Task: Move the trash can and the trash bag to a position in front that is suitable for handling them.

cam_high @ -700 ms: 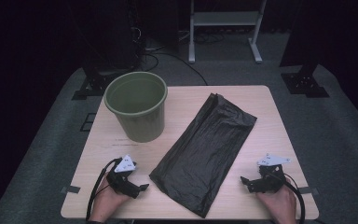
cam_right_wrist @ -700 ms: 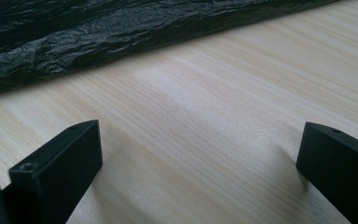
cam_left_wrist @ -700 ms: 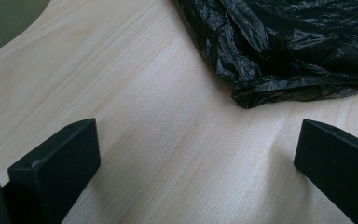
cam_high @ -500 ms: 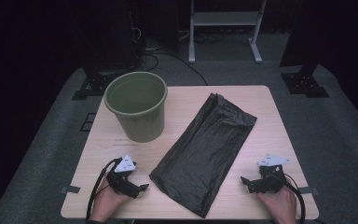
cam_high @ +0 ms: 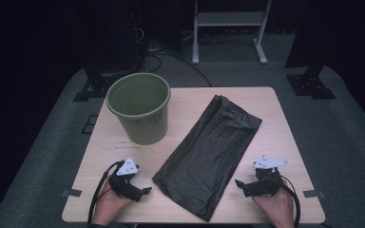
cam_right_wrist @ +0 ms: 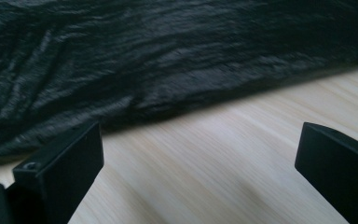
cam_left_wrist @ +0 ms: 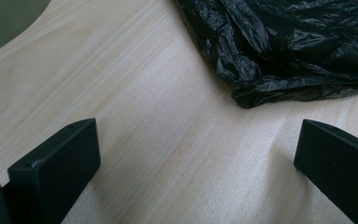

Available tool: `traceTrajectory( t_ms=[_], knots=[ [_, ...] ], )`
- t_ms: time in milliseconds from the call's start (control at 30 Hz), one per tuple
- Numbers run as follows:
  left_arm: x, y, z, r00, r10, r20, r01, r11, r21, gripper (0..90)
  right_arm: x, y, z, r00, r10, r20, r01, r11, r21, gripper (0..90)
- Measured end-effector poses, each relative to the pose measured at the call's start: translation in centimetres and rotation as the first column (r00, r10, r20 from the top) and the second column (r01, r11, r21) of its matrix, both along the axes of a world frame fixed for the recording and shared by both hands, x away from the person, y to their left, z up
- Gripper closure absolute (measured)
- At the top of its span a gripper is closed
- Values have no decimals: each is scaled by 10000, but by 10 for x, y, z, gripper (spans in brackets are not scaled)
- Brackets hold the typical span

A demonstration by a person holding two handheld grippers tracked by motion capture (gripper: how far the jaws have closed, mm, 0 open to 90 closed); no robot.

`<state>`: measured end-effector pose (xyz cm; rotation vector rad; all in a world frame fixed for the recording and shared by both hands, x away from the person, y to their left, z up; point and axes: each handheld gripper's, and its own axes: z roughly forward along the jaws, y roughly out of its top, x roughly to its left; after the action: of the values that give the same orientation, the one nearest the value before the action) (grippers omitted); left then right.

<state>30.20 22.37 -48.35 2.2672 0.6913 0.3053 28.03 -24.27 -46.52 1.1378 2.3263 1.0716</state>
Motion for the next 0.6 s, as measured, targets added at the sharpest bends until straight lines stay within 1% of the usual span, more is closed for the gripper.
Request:
traceTrajectory(
  t_ms=[33, 67, 200, 233, 267, 300, 333, 367, 400, 433, 467, 500, 533, 567, 600],
  knots=[
    [0, 0, 0, 10000, 1, 0, -1, 10000, 1, 0, 1, 8, 0, 9998, 180, -72, -180, 9998, 35, 0],
    [0, 0, 0, 10000, 1, 0, -1, 10000, 1, 0, 1, 8, 0, 9998, 180, -72, -180, 9998, 35, 0],
    [0, 0, 0, 10000, -1, -3, 1, 10000, -4, 0, 2, 25, -1, 9985, 539, -111, -539, 9985, -16, 0],
    [0, 0, 0, 10000, 0, -4, 0, 10000, -5, 0, 2, 33, -2, 9972, 725, -189, -725, 9974, 6, 0],
    [0, 0, 0, 10000, -1, -3, 1, 10000, -3, 0, 2, 33, -2, 9972, 725, -189, -725, 9974, 6, 0],
    [0, 0, 0, 10000, 1, 0, -1, 10000, 2, 0, 2, 40, -3, 9962, 848, -203, -849, 9964, -7, 0],
    [0, 0, 0, 10000, 1, 0, -1, 10000, 2, 0, 2, 40, -3, 9962, 848, -203, -849, 9964, -7, 0],
    [0, 0, 0, 10000, 14, -3, -14, 10000, 2, 0, 3, 46, -4, 9953, 940, -209, -941, 9956, -28, 3],
    [0, 0, 0, 10000, 14, -3, -14, 10000, 2, 0, 3, 46, -4, 9953, 940, -209, -941, 9956, -28, 3],
    [0, 0, 0, 10000, 17, 3, -17, 10000, 7, 0, 4, 50, -6, 9933, 1114, -318, -1115, 9938, -26, 45],
    [0, 0, 0, 10000, 17, 3, -17, 10000, 7, 0, 4, 50, -6, 9933, 1114, -318, -1115, 9938, -26, 45],
    [0, 0, 0, 10000, 19, -1, -19, 10000, 5, 0, 6, 54, -10, 9917, 1207, -433, -1211, 9926, -66, 96],
    [0, 0, 0, 10000, 19, -1, -19, 10000, 5, 0, 6, 54, -10, 9917, 1207, -433, -1211, 9926, -66, 96],
    [0, 0, 0, 10000, 18, -1, -18, 10000, 5, 0, 6, 56, -13, 9903, 1277, -548, -1290, 9914, -216, 168],
    [0, 0, 0, 10000, 17, -1, -17, 10000, 4, 0, 7, 57, -15, 9899, 1287, -595, -1307, 9909, -312, 218]
  ],
)
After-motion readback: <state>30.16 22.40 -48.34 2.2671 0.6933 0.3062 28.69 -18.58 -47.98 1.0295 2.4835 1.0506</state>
